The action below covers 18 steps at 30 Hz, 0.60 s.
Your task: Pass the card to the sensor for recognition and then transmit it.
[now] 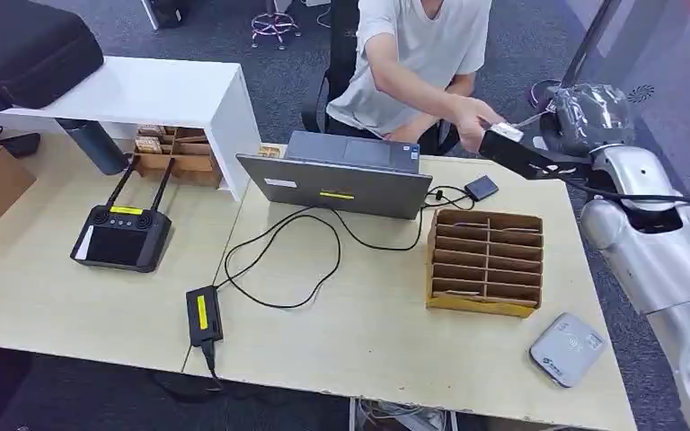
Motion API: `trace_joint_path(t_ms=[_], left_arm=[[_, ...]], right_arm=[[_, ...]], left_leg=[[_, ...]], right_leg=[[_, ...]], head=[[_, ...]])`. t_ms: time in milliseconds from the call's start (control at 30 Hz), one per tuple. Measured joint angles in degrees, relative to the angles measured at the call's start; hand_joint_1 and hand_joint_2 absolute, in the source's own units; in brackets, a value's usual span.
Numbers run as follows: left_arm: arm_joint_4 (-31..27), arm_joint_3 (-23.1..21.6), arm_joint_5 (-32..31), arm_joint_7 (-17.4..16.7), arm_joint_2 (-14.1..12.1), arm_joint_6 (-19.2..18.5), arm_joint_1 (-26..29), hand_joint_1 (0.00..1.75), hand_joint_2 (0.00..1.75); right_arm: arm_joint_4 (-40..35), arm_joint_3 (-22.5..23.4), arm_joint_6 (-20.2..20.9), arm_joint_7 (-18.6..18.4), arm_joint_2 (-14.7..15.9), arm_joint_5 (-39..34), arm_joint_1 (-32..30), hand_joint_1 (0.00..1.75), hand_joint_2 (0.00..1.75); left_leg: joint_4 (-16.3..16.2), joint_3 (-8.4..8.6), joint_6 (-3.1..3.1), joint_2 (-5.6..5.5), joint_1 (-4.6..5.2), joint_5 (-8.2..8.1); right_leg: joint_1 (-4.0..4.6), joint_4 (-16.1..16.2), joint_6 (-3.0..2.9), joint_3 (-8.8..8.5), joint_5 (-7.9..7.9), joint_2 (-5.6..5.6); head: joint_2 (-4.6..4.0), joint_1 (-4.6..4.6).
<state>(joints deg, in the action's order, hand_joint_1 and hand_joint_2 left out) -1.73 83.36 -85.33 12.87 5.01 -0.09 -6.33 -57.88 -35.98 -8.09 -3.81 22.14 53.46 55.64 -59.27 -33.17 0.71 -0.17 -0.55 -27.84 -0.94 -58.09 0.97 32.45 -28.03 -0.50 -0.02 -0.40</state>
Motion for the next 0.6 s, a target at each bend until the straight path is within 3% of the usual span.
trace_joint_path(t_ms=[167,600], left_arm=[[0.00,1.18,0.00,1.18,-0.02,0.24,0.28,0.00,1.75],[0.00,2.38,-0.11,0.07,-0.02,-0.13,0.41,0.00,1.75]], right_arm=[[-0.02,0.52,-0.11,0.22,0.68,-0.13,-0.43,1.75,1.75],[-0.98,0.85,1.22,0.20,3.78,1.25,-0.70,1.75,1.75]], left_leg=[[0.00,0.00,0.00,-0.01,0.00,0.00],[0.00,-0.03,0.00,-0.03,0.00,0.00]], right_leg=[[0.00,0.00,0.00,0.00,0.00,-0.01],[0.00,0.00,0.00,0.02,0.01,-0.02]], head=[[0.00,0.00],[0.00,0.00]])
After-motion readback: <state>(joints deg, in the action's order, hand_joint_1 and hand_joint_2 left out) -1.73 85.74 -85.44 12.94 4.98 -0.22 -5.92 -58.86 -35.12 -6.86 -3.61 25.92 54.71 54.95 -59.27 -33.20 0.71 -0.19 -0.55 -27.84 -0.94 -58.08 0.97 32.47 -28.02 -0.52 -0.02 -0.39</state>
